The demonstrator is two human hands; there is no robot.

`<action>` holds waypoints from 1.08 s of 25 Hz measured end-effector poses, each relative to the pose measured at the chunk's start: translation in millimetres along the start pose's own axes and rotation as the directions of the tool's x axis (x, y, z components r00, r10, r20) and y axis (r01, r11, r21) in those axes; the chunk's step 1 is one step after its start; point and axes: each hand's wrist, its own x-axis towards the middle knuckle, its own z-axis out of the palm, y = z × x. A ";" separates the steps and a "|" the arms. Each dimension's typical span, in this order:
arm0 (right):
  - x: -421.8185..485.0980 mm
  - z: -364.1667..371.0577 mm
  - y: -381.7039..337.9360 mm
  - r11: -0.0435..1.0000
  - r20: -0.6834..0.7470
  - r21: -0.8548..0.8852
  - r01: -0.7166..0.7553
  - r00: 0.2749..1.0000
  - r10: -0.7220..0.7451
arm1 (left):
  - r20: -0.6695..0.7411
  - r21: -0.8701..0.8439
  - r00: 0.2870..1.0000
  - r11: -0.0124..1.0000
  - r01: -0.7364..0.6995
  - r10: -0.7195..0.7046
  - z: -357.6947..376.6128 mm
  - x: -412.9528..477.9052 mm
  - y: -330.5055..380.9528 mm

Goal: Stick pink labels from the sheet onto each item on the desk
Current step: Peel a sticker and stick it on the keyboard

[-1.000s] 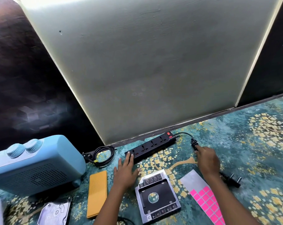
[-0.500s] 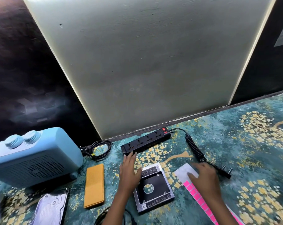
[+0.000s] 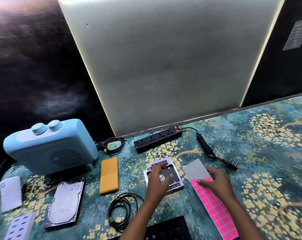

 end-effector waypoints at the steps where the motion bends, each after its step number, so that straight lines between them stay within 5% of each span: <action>1: -4.7 -0.9 -7.6 0.998 0.046 0.061 0.013 0.999 -0.016 | 0.083 -0.157 0.992 0.982 0.106 -0.094 7.4 -6.5 9.7; 3: -14.6 -1.6 -23.6 0.988 0.130 0.154 0.035 0.990 -0.055 | 0.229 -0.381 0.948 0.875 0.297 -0.222 20.6 -13.7 21.4; 7: -37.0 -4.9 -40.5 0.960 0.059 0.248 0.126 0.988 -0.145 | 0.309 -0.528 0.921 0.762 0.374 -0.237 24.6 -19.6 33.7; 10: -49.5 -5.8 -38.6 0.920 -0.227 -0.013 0.393 0.894 -0.385 | 0.326 -0.551 0.877 0.682 0.481 -0.354 21.9 -23.9 43.5; 13: -54.6 5.2 -32.5 0.784 -0.241 -0.276 0.556 0.749 -0.617 | 0.372 -0.590 0.818 0.568 0.573 -0.439 23.0 -27.5 51.5; 20: -58.9 18.5 -25.6 0.747 -0.215 -0.375 0.549 0.732 -0.646 | 0.410 -0.566 0.746 0.495 0.659 -0.525 20.6 -32.4 56.5; 25: -59.2 16.9 -26.0 0.620 -0.214 -0.403 0.673 0.590 -0.779 | 0.487 -0.584 0.695 0.394 0.710 -0.529 14.9 -35.5 57.1; 27: -63.5 18.1 -30.8 0.633 -0.238 -0.335 0.698 0.588 -0.773 | 0.487 -0.598 0.702 0.388 0.702 -0.520 14.1 -34.1 56.7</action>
